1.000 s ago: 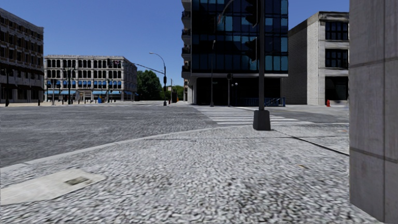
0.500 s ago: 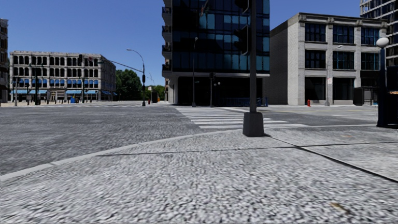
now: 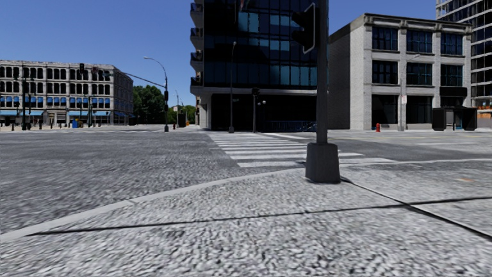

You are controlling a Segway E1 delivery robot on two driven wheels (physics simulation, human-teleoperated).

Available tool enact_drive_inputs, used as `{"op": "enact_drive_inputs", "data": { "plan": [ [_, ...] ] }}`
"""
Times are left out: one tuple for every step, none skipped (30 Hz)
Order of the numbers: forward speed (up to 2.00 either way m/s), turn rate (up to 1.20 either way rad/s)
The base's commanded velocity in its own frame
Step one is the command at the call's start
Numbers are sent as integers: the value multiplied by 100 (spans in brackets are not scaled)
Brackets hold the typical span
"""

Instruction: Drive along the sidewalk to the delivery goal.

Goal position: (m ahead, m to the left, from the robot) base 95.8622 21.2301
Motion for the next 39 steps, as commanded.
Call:
{"op": "enact_drive_inputs", "data": {
  "plan": [
    [200, 0],
    [200, 0],
    [200, 0],
    [200, 0],
    [200, 0],
    [200, 0],
    [200, 0],
    [200, 0],
    [200, 0],
    [200, 0],
    [200, 0],
    [200, 0],
    [200, 0],
    [200, -2],
    [200, -5],
    [200, -9],
    [200, -9],
    [200, -17],
    [200, -22],
    [200, -23],
    [200, -23],
    [200, -23],
    [200, -24],
    [200, -24],
    [200, -24],
    [200, -24],
    [200, -3],
    [200, 0],
    [200, 0],
    [200, 0],
    [200, 0],
    [200, 0],
    [200, 0],
    [200, 0],
    [200, 0],
    [200, 0],
    [200, 0],
    [200, 0],
    [200, -1]
  ]
}}
